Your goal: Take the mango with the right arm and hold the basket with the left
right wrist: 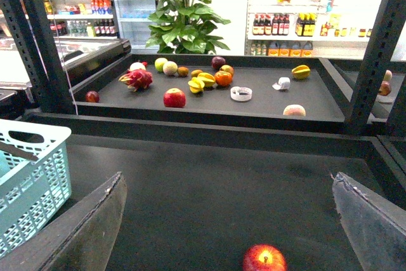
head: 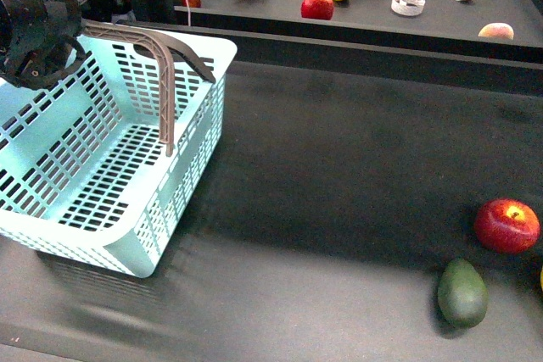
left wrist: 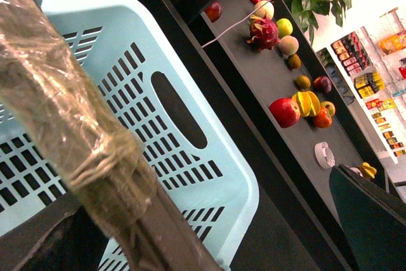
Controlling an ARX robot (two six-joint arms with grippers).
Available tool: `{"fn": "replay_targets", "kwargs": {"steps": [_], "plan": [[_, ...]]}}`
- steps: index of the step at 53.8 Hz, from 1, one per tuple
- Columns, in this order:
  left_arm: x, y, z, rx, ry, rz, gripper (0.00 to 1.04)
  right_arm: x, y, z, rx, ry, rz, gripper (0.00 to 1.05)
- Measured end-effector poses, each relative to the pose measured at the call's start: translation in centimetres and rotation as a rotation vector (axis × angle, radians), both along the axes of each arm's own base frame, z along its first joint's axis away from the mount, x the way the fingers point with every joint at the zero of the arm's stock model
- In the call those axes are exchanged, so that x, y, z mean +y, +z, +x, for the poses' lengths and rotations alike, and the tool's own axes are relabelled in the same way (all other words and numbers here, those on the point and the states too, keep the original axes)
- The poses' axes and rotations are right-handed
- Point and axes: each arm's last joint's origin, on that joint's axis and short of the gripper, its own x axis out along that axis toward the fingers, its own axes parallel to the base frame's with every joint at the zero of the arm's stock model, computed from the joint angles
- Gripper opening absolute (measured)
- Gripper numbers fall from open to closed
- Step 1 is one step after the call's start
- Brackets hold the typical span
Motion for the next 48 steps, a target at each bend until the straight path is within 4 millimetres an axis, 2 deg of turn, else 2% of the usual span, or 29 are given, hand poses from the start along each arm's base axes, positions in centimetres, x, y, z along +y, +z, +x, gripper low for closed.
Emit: {"fn": "replay_targets", "kwargs": {"steps": [8, 18, 39, 48], "plan": [[0.1, -1.1, 1.4, 0.008, 0.011, -0.022, 0.99, 0.0, 0.0, 0.0, 0.0, 0.0, 0.0, 0.97], [0.3, -2.1, 2.1, 0.02, 0.022, -0.048, 0.98, 0.0, 0.0, 0.0, 0.0, 0.0, 0.0, 0.97], [0.3, -1.9, 1.8, 0.046, 0.027, -0.116, 0.3, 0.0, 0.0, 0.0, 0.0, 0.0, 0.0, 0.97], [0.3, -1.1, 0.2, 0.063, 0.022, -0.194, 0.11, 0.0, 0.0, 0.0, 0.0, 0.0, 0.0, 0.97]]}}
